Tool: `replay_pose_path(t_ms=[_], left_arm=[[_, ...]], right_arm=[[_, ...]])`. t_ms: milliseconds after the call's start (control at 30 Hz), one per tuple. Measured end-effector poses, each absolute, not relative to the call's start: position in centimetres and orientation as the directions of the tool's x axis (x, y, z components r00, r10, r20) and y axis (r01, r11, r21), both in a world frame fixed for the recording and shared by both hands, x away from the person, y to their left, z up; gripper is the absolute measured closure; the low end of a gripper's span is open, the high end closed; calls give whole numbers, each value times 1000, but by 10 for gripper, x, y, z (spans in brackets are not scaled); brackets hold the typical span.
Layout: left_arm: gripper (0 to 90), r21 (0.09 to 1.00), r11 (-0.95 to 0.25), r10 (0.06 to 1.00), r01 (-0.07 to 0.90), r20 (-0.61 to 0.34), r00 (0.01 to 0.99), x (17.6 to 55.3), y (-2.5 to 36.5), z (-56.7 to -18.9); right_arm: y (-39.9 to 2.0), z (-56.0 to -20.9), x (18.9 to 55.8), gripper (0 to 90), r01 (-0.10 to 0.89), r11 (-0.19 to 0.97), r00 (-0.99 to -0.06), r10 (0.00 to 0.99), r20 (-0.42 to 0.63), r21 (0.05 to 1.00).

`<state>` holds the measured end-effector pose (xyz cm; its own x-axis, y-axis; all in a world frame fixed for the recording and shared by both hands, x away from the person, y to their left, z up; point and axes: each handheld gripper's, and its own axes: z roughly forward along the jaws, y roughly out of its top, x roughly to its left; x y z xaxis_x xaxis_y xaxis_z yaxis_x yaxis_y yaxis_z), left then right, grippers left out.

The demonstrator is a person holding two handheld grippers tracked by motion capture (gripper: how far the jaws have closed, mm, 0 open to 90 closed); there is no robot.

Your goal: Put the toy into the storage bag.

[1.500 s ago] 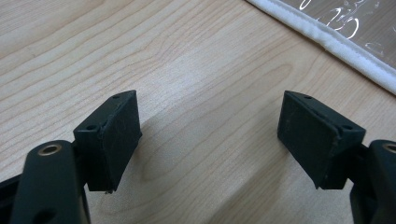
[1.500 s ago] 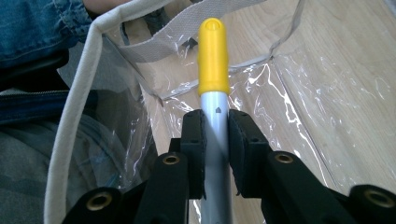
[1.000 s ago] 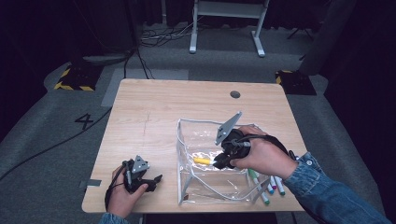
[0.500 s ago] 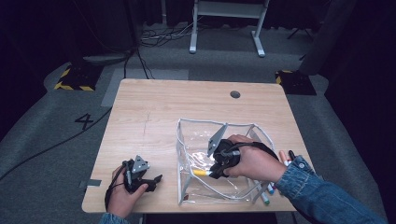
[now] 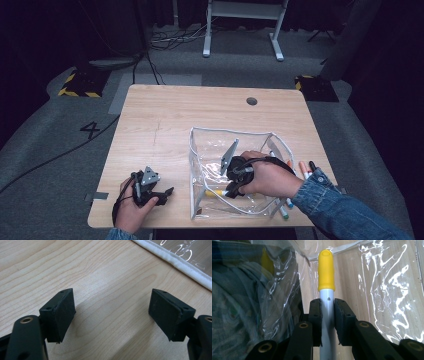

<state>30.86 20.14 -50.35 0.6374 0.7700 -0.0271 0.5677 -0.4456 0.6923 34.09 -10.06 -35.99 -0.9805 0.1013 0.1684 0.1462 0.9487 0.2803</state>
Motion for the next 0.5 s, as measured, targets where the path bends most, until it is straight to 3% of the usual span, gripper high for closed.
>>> replay_pose_path(t_ms=[500], left_arm=[[215,692,-449,769,566,-24,639,309,202,-503]], right_arm=[[-99,-378,336,768,113,970,-979,72,188,217]])
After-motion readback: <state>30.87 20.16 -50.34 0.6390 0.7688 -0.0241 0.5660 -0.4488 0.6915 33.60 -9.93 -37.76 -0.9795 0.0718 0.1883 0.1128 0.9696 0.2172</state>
